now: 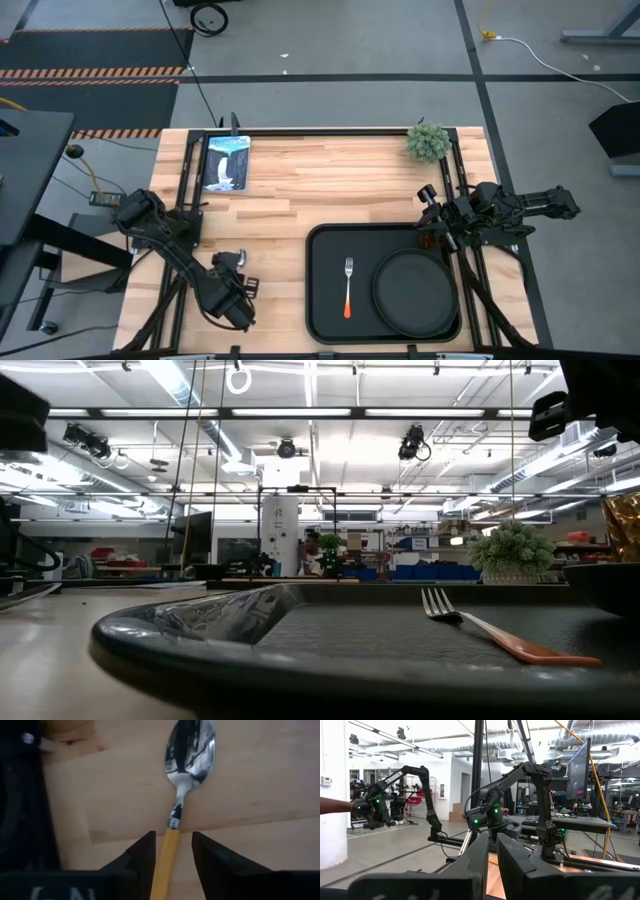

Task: Pick and place plate/cup/fork/spoon on tray
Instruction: Put the yellow spoon on the black tray to the left of the orange fork

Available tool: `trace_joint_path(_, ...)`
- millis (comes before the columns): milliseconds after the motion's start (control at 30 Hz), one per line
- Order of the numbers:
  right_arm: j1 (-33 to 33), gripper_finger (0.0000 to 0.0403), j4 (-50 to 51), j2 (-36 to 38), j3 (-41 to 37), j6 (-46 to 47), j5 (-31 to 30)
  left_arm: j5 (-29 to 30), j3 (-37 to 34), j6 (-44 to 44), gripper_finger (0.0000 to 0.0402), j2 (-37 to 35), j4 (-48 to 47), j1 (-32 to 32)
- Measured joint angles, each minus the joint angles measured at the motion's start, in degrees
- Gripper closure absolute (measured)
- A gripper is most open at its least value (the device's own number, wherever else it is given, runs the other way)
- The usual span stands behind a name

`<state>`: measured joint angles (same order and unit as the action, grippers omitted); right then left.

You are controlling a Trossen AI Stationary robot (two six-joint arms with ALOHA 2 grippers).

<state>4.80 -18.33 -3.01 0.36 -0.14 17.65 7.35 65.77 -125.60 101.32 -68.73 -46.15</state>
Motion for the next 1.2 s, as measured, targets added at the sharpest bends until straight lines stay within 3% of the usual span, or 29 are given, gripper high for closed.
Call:
trace_joint_path(200,0.0,0.0357,0.0,0.0,0.0,0.0,0.0,-0.1,-7.8,0.5,0.0275,-2.1,12.4,0.0)
trace_joint_path(333,0.0,0.0357,0.0,0.0,0.0,0.0,0.0,-2.3,-10.8,0.8,0.0276,-2.8,13.1,0.0)
trace_joint_path(600,0.0,0.0357,0.0,0.0,0.0,0.0,0.0,-3.9,-10.2,6.2,0.0276,-2.9,14.4,1.2)
trace_joint_path(867,0.0,0.0357,0.0,0.0,0.0,0.0,0.0,-4.5,-10.7,5.2,0.0276,-2.9,14.4,1.3)
trace_joint_path(1067,0.0,0.0357,0.0,0.0,0.0,0.0,0.0,-3.8,-16.0,3.0,0.0276,-3.6,22.4,0.9)
trace_joint_path(1200,0.0,0.0357,0.0,0.0,0.0,0.0,0.0,-3.8,-16.0,2.8,0.029,-3.4,22.1,1.3)
